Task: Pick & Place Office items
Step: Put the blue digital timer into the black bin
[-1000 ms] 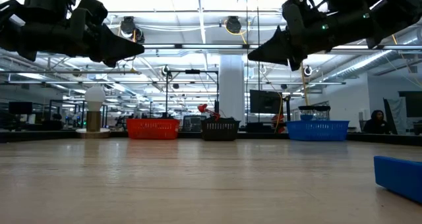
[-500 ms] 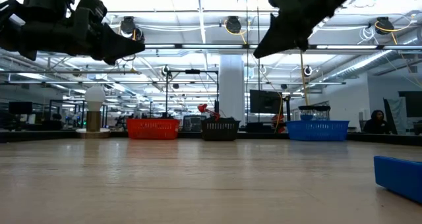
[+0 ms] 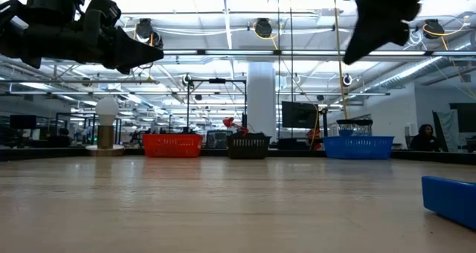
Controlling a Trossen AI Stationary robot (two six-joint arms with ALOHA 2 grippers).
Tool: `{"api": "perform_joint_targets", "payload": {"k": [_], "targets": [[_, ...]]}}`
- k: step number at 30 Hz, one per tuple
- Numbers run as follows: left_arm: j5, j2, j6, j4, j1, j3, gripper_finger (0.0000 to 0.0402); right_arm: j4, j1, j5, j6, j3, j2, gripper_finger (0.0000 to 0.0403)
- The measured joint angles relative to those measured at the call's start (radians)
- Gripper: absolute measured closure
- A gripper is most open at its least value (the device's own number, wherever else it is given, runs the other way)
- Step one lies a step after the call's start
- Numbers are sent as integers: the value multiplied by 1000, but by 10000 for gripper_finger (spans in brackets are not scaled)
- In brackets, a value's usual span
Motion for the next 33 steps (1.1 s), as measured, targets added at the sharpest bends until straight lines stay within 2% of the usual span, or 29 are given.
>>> {"api": "perform_joint_targets", "payload": {"k": [5, 8, 11, 16, 21, 24, 28, 33], "targets": [[0, 0, -1, -1, 0, 0, 360, -42, 81, -58, 130, 0, 17, 403], [0, 0, -4, -2, 0, 0, 360, -42, 132, -75, 158, 17, 70, 403], [0, 0, -5, -3, 0, 0, 360, -45, 162, -77, 141, 64, 168, 403], [0, 0, -6, 0, 0, 0, 360, 12, 194, -76, 20, 150, 311, 389], [0, 0, -6, 0, 0, 0, 360, 240, 224, -115, -33, 156, 366, 339], [0, 0, -6, 0, 0, 0, 360, 376, 231, -156, -33, 156, 376, 298], [0, 0, -3, 0, 0, 0, 360, 525, 239, -155, 1, 156, 377, 240], [0, 0, -14, -2, 0, 0, 360, 468, 256, -142, -3, 157, 376, 184]]}}
